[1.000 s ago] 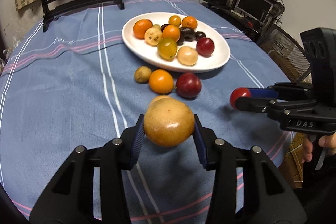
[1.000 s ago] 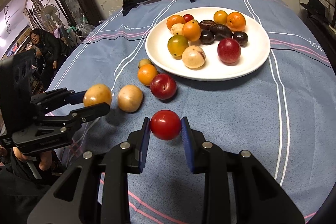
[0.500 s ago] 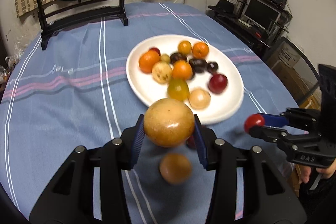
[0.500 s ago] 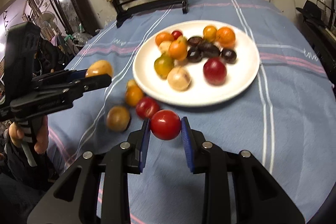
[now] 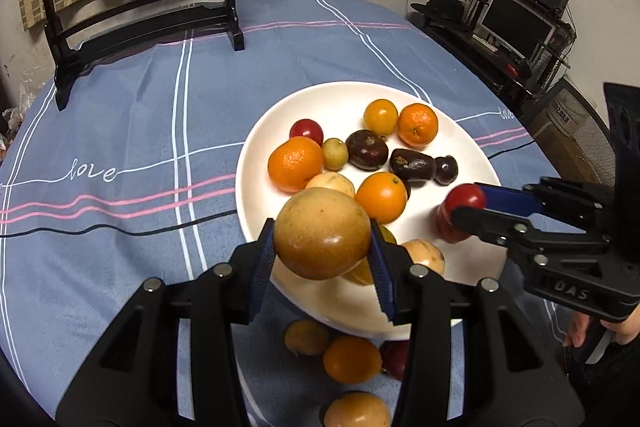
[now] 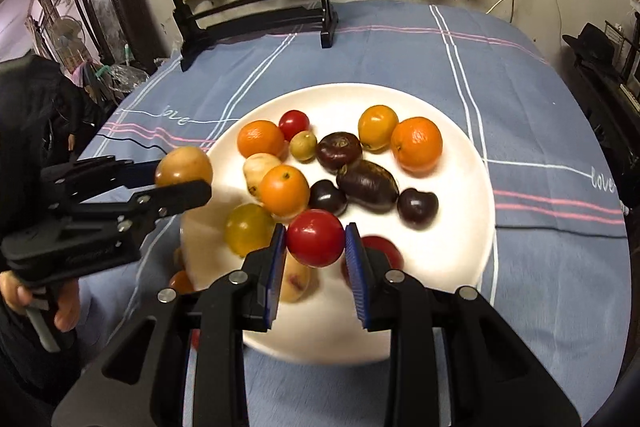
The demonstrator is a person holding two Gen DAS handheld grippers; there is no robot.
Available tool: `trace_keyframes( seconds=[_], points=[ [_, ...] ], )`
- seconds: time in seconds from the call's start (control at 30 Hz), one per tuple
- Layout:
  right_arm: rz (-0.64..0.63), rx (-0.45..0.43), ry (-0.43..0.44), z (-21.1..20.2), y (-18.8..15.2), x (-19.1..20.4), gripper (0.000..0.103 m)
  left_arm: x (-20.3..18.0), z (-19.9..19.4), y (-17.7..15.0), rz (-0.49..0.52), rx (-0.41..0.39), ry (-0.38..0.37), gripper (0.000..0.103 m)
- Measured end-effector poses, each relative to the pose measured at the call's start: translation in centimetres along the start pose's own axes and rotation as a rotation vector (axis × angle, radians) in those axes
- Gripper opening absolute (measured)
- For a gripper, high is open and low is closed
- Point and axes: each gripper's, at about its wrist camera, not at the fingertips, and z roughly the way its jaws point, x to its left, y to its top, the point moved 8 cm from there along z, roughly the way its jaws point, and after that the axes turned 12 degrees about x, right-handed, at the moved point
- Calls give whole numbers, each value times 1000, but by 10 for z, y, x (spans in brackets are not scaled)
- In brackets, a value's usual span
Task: Organize fruits
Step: 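Place both fruits on the white plate and open both tools, then grasp a pale yellow fruit with the left tool while the right tool grasps a red plum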
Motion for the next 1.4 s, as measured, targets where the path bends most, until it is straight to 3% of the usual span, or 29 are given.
trace_keyframes(
  seconds=[0.13,0.2,0.27,0.4,0.47,0.57,0.8,0.93,1.03,1.23,1.37,1.4],
  points=[
    [-9,16,-19,8,4,0,31,4,5,4,-17,9,-3,45],
    [-14,17,-43,10,5,1,36,5,7,6,-24,15,-11,46],
    [-22,6,-89,10,8,-1,66,6,10,8,-31,28,-20,46],
    [-27,-17,-111,0,8,0,66,7,7,9,-53,25,-39,50],
    [-33,-26,-115,-8,3,1,66,6,-7,7,-56,-8,-50,65],
    [-45,-28,-117,-20,-10,6,68,4,-33,2,-55,-65,-70,75],
    [-67,-51,-74,-50,-58,28,74,9,-79,-42,-87,-140,-91,79],
    [-59,-30,-43,-48,-84,43,81,14,-82,-76,-110,-138,-75,80],
    [-43,2,15,-37,-101,56,81,16,-79,-104,-105,-123,-43,80],
    [-1,20,108,-14,-109,74,81,22,-65,-136,-107,-75,-55,80],
    [-8,25,85,2,-101,78,58,21,-65,-142,-102,-76,-79,80],
    [-8,33,72,7,-98,78,56,21,-66,-144,-96,-79,-85,80]
  ],
)
